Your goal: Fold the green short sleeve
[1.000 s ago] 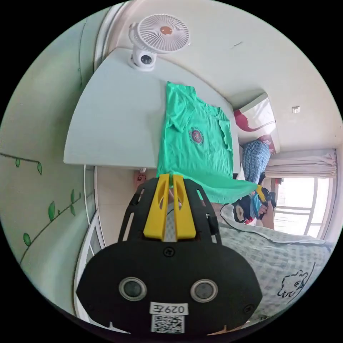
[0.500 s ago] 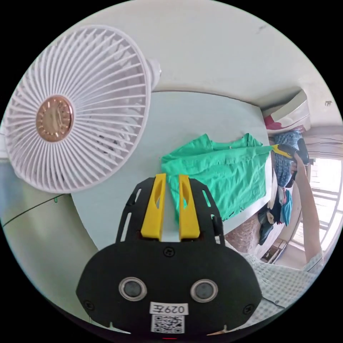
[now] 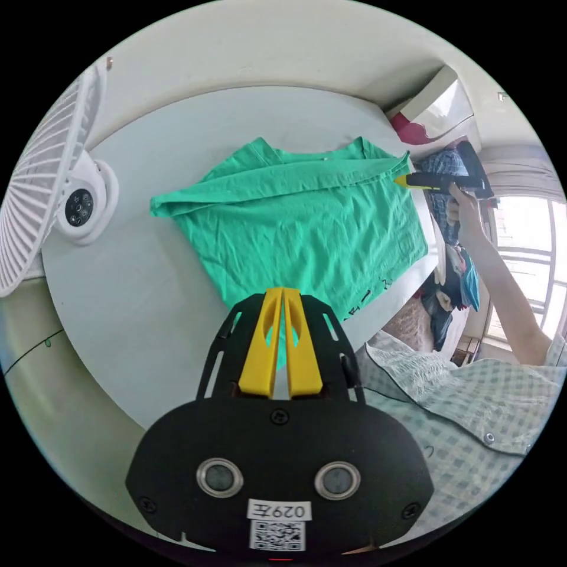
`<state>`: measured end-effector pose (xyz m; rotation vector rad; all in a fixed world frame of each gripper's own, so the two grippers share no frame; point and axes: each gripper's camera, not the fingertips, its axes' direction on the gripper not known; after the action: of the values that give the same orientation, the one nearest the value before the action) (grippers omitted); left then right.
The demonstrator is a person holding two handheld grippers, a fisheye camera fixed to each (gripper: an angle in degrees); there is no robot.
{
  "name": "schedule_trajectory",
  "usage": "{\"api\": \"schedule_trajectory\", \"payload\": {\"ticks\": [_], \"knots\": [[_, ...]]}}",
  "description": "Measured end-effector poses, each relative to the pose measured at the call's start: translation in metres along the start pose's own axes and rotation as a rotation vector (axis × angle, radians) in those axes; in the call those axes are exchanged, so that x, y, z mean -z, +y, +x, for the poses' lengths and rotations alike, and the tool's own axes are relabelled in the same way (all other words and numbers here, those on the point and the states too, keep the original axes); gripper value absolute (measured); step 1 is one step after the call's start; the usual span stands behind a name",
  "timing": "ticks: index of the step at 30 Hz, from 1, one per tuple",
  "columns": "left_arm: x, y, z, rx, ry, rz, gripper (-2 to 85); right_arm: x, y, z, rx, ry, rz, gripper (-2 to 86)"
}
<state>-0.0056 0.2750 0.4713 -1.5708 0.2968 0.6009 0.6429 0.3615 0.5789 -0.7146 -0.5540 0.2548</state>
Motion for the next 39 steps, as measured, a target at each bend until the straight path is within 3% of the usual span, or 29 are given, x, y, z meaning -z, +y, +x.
{"api": "schedule_trajectory", "payload": {"ticks": [4, 8, 11, 15, 18, 22, 25, 28, 32, 36, 39], "knots": [[-0.015, -0.023, 0.018, -0.009, -0.191, -0.084, -1.0, -0.012, -0.061, -0.002, -0.012, -0.004, -0.029, -0.4], [-0.007, -0.044, 0.021, 0.042, -0.165, -0.084, -1.0, 0.012, -0.102, 0.011, -0.111, 0.03, 0.181, -0.4], [0.013, -0.058, 0.027, 0.089, -0.19, -0.043, -1.0, 0.019, -0.112, 0.008, -0.032, -0.143, 0.258, -0.4], [0.044, -0.089, 0.038, 0.111, -0.196, 0.081, -1.0, -0.023, -0.126, -0.013, 0.106, -0.183, 0.026, -0.4], [0.038, -0.127, 0.036, 0.112, -0.181, 0.034, -1.0, -0.066, -0.147, -0.026, 0.177, -0.15, -0.143, -0.4], [0.025, -0.154, 0.035, 0.117, -0.174, -0.039, -1.0, -0.099, -0.19, -0.036, 0.182, -0.105, -0.228, -0.4], [0.025, -0.159, 0.032, 0.142, -0.154, -0.051, -1.0, -0.086, -0.216, -0.032, 0.088, -0.023, -0.009, -0.5], [0.035, -0.158, 0.024, 0.179, -0.117, -0.028, -1.0, -0.07, -0.221, -0.026, 0.037, -0.132, 0.188, -0.4], [0.045, -0.174, 0.017, 0.178, -0.126, 0.015, -1.0, -0.108, -0.22, -0.042, 0.164, -0.299, 0.003, -0.4], [0.041, -0.205, 0.006, 0.15, -0.119, -0.031, -1.0, -0.169, -0.214, -0.062, 0.204, -0.13, -0.234, -0.5], [0.057, -0.212, -0.004, 0.181, -0.157, 0.008, -1.0, -0.191, -0.222, -0.073, 0.246, -0.042, -0.255, -0.5]]}}
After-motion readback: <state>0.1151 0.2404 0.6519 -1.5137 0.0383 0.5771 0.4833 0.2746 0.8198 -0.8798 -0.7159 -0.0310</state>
